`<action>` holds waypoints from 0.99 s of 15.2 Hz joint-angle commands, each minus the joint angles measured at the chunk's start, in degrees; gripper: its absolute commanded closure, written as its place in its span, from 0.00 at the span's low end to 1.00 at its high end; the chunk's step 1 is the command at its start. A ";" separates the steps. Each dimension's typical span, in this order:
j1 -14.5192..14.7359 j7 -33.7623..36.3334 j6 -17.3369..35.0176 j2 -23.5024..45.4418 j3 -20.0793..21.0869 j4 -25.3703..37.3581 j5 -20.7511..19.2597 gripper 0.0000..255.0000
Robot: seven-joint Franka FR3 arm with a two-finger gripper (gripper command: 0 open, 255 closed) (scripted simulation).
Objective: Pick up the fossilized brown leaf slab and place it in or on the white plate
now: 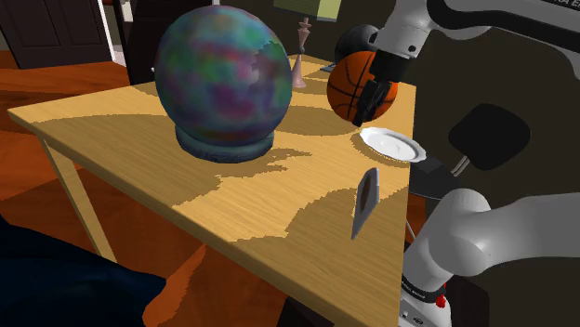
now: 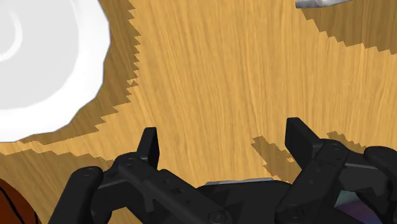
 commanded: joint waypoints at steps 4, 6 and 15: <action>-4.10 13.66 -5.41 -2.26 2.32 -2.19 4.91 0.00; -6.82 23.11 -8.72 -3.90 3.98 -3.63 8.89 0.00; -19.62 69.24 -18.39 -12.31 13.18 -9.50 33.22 0.00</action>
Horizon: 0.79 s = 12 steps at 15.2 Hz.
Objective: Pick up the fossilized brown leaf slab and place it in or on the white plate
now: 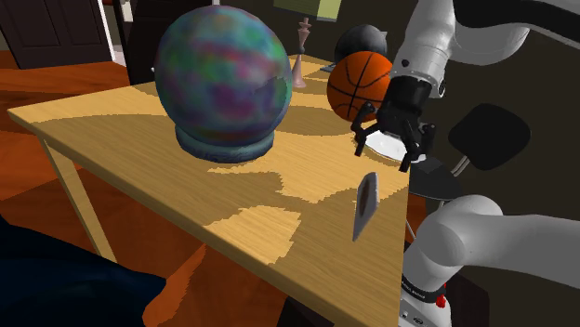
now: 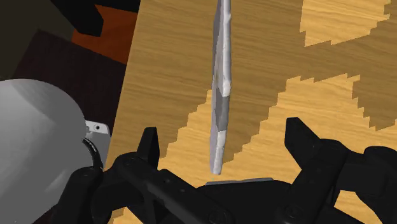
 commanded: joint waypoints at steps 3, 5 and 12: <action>-1.52 6.60 0.31 -1.82 2.17 -2.32 4.39 0.00; -1.32 6.63 1.13 -2.82 3.02 -3.94 5.18 0.00; -0.90 6.71 2.57 -4.56 4.60 -6.76 6.69 0.00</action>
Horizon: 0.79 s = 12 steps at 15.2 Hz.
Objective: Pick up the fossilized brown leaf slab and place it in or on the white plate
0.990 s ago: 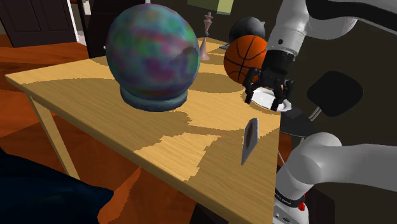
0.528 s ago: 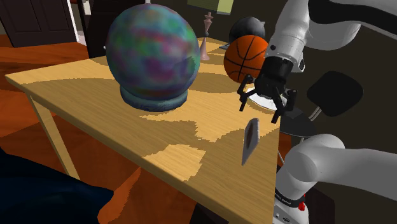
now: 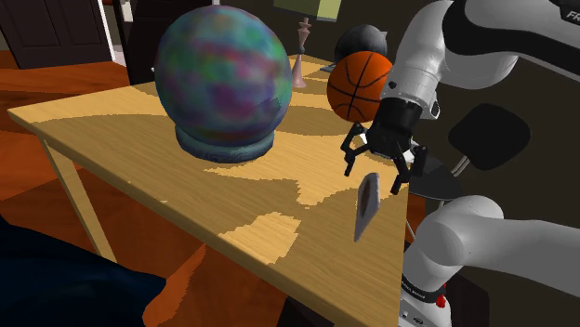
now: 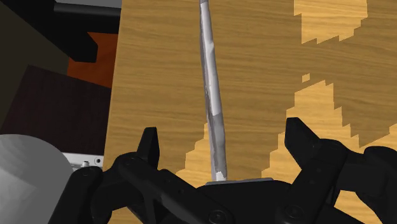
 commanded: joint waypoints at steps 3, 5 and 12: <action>0.01 0.00 0.04 -0.05 0.04 -0.07 0.04 0.00; 0.01 0.00 0.03 -0.04 0.03 -0.07 0.04 1.00; -0.01 -0.03 0.08 0.02 0.04 -0.06 0.03 1.00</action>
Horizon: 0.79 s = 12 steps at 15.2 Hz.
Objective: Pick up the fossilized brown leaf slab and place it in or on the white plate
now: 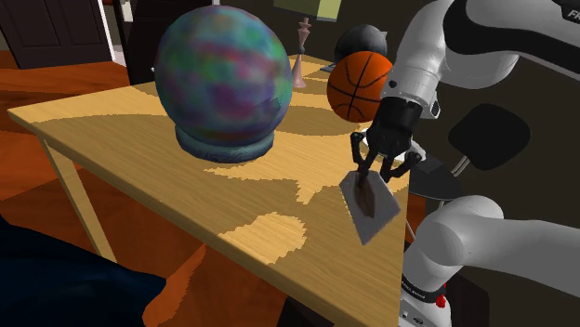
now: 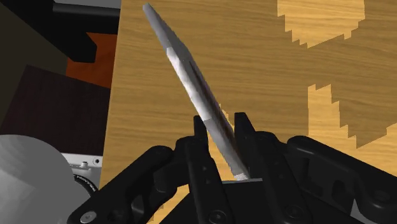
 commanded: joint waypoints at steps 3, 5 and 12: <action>-0.05 0.34 -0.51 0.25 -0.12 0.65 -0.21 1.00; -0.09 0.98 -1.44 0.88 -0.53 2.37 -0.40 1.00; -0.18 3.28 -4.63 3.31 -1.81 8.57 -0.87 1.00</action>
